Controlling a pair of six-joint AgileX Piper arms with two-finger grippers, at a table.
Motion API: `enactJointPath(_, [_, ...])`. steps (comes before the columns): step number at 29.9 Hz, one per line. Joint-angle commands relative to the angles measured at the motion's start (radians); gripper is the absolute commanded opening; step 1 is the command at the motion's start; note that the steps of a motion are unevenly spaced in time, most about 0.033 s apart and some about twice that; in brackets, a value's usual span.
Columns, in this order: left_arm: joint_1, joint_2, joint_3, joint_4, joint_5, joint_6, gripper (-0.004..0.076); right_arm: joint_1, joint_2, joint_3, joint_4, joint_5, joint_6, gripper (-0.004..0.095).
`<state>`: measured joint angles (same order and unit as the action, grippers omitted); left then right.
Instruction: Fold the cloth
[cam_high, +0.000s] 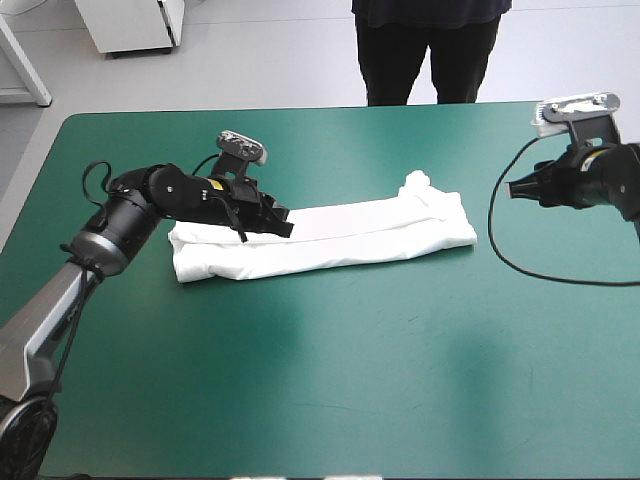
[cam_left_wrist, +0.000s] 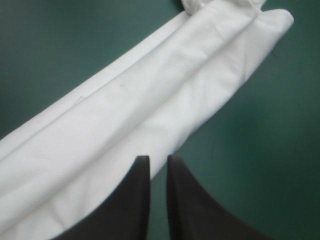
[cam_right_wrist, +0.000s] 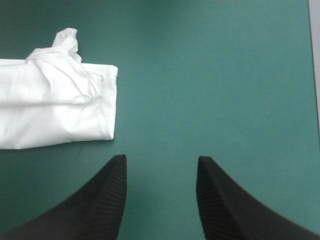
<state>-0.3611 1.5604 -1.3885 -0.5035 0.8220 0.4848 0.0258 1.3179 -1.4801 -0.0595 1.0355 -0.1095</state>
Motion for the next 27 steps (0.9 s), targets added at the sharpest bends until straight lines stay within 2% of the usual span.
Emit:
enactJointPath(1, [-0.030, 0.012, -0.034, -0.080, -0.073, 0.053, -0.0020, -0.009, -0.091, 0.041, -0.080, -0.060, 0.056, 0.0433])
enactJointPath(6, [-0.037, 0.137, -0.100, -0.102, -0.076, 0.053, -0.0022, -0.009, -0.106, 0.096, -0.088, -0.069, 0.102, 0.0432])
enactJointPath(13, [-0.037, 0.312, -0.241, -0.107, -0.041, 0.053, -0.0022, -0.009, -0.009, 0.101, -0.017, -0.080, 0.104, 0.0433])
enactJointPath(20, [-0.037, 0.437, -0.267, -0.119, 0.020, 0.046, -0.0022, -0.009, 0.075, 0.091, 0.150, -0.090, 0.043, 0.0432])
enactJointPath(25, [-0.037, 0.459, -0.267, -0.152, 0.044, 0.046, -0.0022, -0.014, 0.150, 0.048, 0.247, -0.083, 0.017, 0.0433])
enactJointPath(27, [-0.037, 0.459, -0.267, -0.165, 0.055, 0.046, -0.0022, -0.033, 0.187, 0.017, 0.337, -0.071, -0.014, 0.0432])
